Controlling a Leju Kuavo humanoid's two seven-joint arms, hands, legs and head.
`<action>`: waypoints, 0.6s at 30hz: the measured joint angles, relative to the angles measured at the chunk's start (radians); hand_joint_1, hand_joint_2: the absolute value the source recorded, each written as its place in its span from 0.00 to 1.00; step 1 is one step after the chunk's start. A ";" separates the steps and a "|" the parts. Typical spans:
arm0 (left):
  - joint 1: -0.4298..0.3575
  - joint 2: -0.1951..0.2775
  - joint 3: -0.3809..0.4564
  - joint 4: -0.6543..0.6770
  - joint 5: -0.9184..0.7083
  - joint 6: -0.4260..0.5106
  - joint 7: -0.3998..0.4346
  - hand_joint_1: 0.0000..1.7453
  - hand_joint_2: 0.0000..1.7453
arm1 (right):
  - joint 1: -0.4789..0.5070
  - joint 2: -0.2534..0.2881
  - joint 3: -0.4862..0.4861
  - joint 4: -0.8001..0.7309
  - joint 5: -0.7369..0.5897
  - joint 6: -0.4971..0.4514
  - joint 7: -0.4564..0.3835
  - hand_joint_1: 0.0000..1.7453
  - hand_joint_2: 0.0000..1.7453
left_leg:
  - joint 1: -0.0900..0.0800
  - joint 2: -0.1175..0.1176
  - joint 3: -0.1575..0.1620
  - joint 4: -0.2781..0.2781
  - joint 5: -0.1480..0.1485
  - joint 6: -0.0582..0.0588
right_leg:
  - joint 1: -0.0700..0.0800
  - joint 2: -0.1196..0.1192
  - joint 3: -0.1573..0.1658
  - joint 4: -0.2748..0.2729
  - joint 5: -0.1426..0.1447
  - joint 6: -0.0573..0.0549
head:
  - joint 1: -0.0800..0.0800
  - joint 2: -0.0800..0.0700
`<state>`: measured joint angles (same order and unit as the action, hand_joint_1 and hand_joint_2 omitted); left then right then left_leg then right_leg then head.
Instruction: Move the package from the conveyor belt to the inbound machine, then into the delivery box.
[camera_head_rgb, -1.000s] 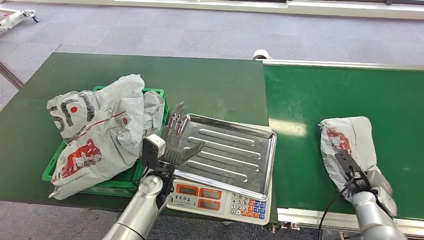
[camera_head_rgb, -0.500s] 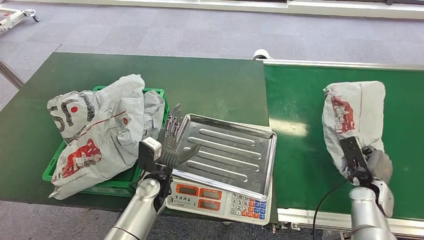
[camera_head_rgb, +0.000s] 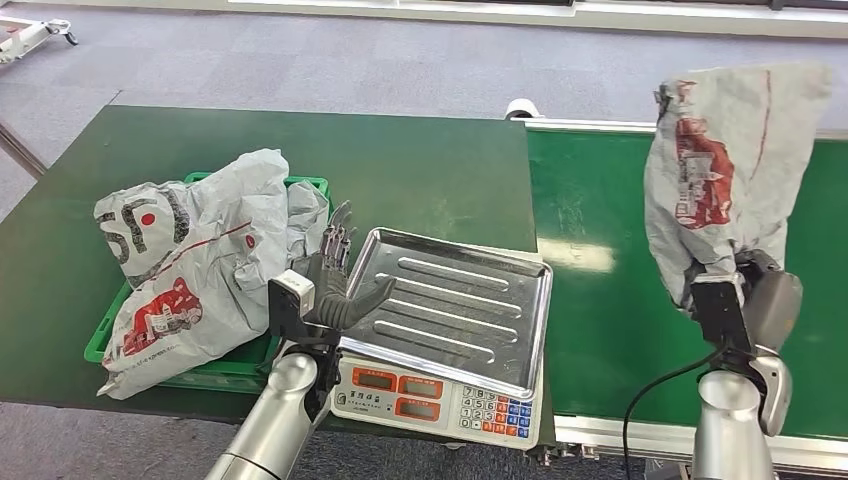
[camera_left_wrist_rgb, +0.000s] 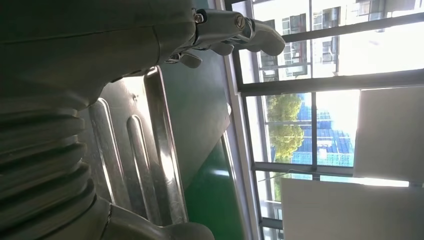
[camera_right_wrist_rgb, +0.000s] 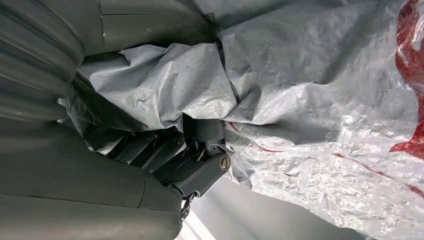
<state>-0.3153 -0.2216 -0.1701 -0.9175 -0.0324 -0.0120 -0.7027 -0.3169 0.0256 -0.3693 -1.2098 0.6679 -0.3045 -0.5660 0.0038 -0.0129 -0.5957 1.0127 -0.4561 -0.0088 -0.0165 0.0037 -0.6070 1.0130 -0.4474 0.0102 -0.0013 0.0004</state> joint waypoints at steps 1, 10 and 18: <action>0.000 0.000 0.000 -0.003 0.001 0.000 0.000 0.00 1.00 | 0.008 0.006 0.024 -0.023 -0.021 0.037 -0.008 1.00 1.00 | 0.000 0.000 0.000 0.000 0.000 0.000 | 0.000 0.000 0.000 0.000 0.000 0.000 | 0.000 0.000; 0.000 0.001 0.001 -0.024 0.008 0.014 0.000 0.00 1.00 | 0.077 0.041 0.286 -0.215 -0.104 0.242 -0.019 1.00 1.00 | 0.000 0.000 0.000 0.000 0.000 0.000 | 0.000 0.000 0.000 0.000 0.000 0.000 | 0.000 0.000; 0.003 0.001 0.001 -0.037 0.008 0.031 0.000 0.00 1.00 | 0.103 0.041 0.460 -0.256 -0.161 0.406 0.073 1.00 1.00 | 0.000 0.000 0.000 0.000 0.000 0.000 | 0.000 0.000 0.000 0.000 0.000 0.000 | 0.000 0.000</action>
<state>-0.3127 -0.2203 -0.1690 -0.9542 -0.0244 0.0192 -0.7028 -0.2134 0.0668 0.0906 -1.4653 0.5072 0.1019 -0.4933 0.0039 -0.0130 -0.5962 1.0126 -0.4561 -0.0088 -0.0166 0.0037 -0.6072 1.0132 -0.4475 0.0101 -0.0012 0.0004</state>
